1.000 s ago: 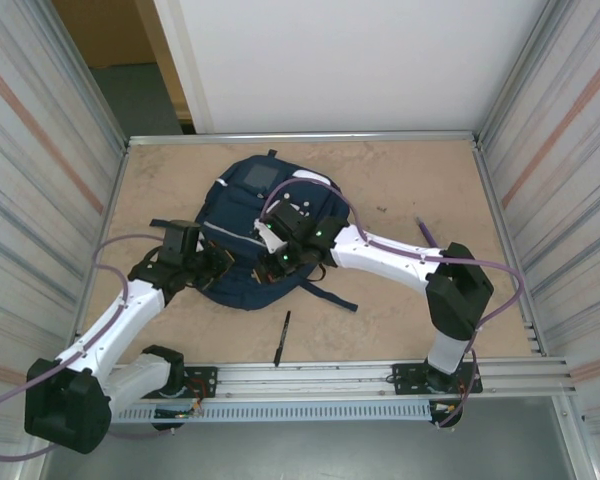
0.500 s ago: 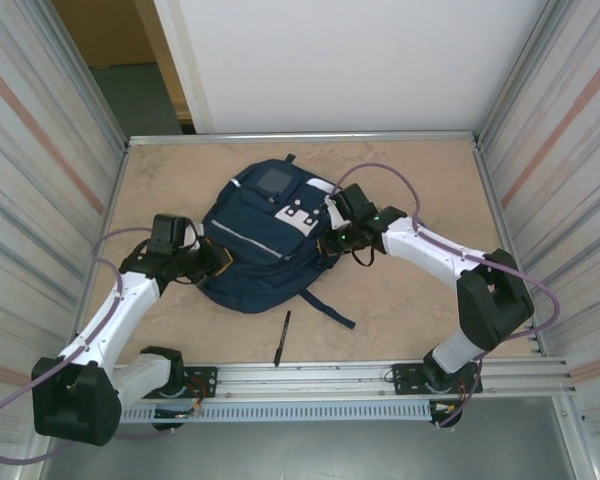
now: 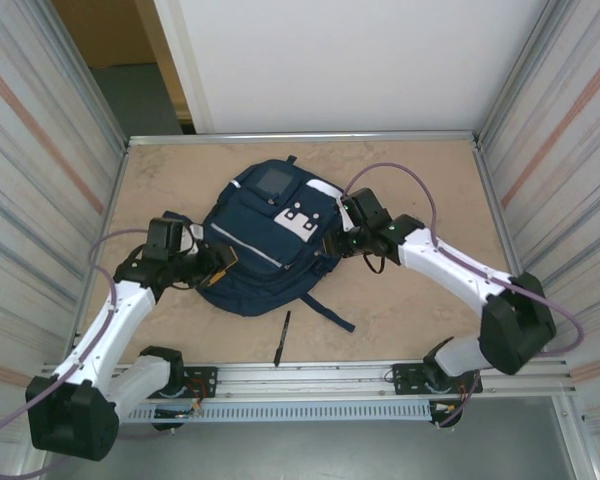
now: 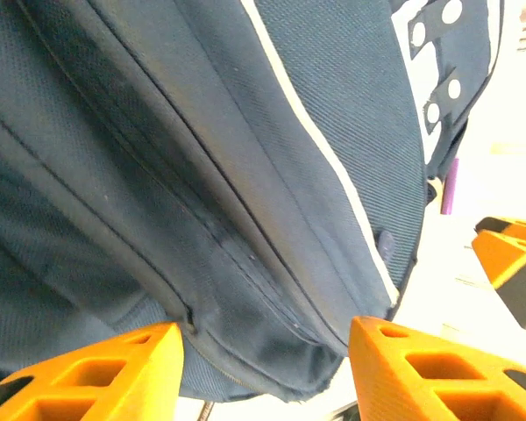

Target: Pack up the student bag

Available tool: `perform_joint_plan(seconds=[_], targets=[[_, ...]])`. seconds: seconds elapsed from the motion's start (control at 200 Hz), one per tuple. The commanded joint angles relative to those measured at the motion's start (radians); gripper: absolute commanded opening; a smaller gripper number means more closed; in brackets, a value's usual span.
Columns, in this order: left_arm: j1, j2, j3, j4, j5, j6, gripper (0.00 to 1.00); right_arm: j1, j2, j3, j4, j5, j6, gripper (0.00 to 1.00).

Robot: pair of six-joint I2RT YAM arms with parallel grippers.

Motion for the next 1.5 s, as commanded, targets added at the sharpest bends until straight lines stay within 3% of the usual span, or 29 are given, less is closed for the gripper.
perform_joint_plan(seconds=[0.0,0.291,0.511,0.606,0.727,0.927,0.967,1.047,1.313,1.498], targets=[[-0.022,-0.033,0.039,-0.031,-0.044,-0.049,0.53,0.043,-0.065,-0.006,0.013,0.036,-0.044,0.43],[-0.056,0.107,0.076,0.040,-0.149,-0.081,0.53,0.120,-0.022,-0.033,0.141,0.001,-0.068,0.46],[-0.050,0.208,0.054,0.143,-0.165,-0.107,0.53,0.155,0.018,-0.049,0.172,0.011,-0.065,0.46],[-0.044,0.262,0.093,0.156,-0.198,-0.107,0.52,0.155,0.050,-0.058,0.191,-0.102,-0.102,0.46],[-0.020,0.349,0.172,0.140,-0.121,-0.083,0.45,0.155,0.084,-0.060,0.171,-0.177,-0.177,0.47],[-0.026,0.370,0.207,0.095,-0.059,-0.046,0.12,0.144,0.085,-0.108,0.267,-0.256,-0.280,0.51],[-0.028,0.359,0.201,0.097,-0.052,-0.052,0.07,0.145,0.091,-0.094,0.267,-0.264,-0.294,0.56],[-0.030,0.347,0.201,0.087,-0.028,-0.054,0.00,0.145,0.115,-0.072,0.270,-0.262,-0.332,0.58],[-0.031,0.365,0.215,0.054,0.049,-0.051,0.00,0.141,0.210,-0.008,0.255,-0.212,-0.390,0.68],[-0.031,0.363,0.209,0.057,0.086,-0.065,0.00,0.150,0.250,0.006,0.251,-0.160,-0.430,0.68]])
